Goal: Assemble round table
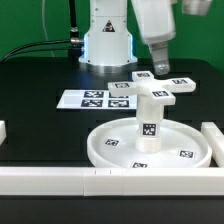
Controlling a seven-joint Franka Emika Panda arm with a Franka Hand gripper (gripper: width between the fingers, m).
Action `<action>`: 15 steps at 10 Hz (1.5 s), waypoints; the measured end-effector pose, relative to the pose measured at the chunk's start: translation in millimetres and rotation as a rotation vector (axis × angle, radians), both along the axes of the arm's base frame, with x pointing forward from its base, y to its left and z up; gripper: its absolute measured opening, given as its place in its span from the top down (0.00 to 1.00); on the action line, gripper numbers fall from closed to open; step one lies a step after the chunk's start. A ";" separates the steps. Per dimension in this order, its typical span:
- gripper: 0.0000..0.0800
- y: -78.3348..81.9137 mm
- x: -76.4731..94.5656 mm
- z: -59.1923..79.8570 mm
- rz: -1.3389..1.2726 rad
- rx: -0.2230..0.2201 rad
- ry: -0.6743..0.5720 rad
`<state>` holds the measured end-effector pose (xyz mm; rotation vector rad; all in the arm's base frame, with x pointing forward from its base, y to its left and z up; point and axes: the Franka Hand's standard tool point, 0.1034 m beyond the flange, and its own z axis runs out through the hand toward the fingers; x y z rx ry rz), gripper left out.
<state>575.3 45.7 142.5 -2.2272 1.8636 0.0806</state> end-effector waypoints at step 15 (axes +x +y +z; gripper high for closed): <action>0.19 -8.2 6.6 -6.0 1.486 -0.165 -0.230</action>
Offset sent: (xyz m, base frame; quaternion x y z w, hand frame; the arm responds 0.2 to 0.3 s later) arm 0.0000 0.0000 0.0000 0.0000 0.0000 -0.1938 0.9810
